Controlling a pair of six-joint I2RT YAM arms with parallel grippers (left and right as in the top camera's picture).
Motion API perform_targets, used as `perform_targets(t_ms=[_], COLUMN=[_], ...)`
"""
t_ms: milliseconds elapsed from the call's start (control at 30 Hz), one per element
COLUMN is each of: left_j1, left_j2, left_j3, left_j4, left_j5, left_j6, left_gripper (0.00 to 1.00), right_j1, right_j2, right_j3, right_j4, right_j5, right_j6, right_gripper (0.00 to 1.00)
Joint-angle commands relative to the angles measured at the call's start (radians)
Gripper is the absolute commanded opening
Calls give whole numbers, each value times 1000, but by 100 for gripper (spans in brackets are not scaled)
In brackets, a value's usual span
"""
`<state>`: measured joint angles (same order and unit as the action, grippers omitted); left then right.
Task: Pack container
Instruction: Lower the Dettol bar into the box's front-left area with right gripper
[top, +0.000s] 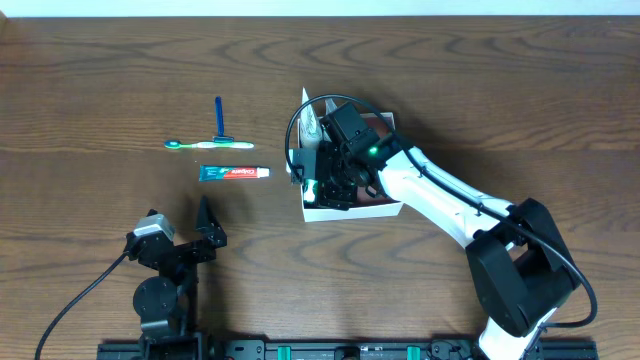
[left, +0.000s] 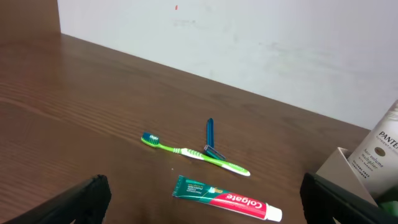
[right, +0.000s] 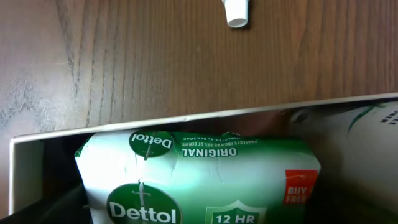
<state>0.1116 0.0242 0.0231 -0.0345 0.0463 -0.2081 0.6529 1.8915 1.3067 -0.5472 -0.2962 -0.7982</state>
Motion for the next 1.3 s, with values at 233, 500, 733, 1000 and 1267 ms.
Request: perform_targets(t_ms=[233, 500, 733, 1000, 1267], left_j1=[5, 5, 5, 5, 5], left_j2=[0, 0, 0, 0, 0], left_j3=[-19, -19, -19, -19, -19], left_j4=[-32, -32, -32, -32, -32], left_j5=[-5, -5, -5, -5, -5], left_j6=[13, 13, 13, 13, 13], left_gripper=[98, 98, 98, 98, 98], right_j1=[16, 16, 20, 47, 82], right_j2=[24, 24, 24, 24, 23], right_j3=[6, 6, 6, 6, 6], right_j4=[3, 3, 1, -16, -21], right_j5=[-25, -26, -33, -49, -36], right_j6=[-11, -10, 63, 170, 238], right_gripper=[99, 99, 99, 99, 98])
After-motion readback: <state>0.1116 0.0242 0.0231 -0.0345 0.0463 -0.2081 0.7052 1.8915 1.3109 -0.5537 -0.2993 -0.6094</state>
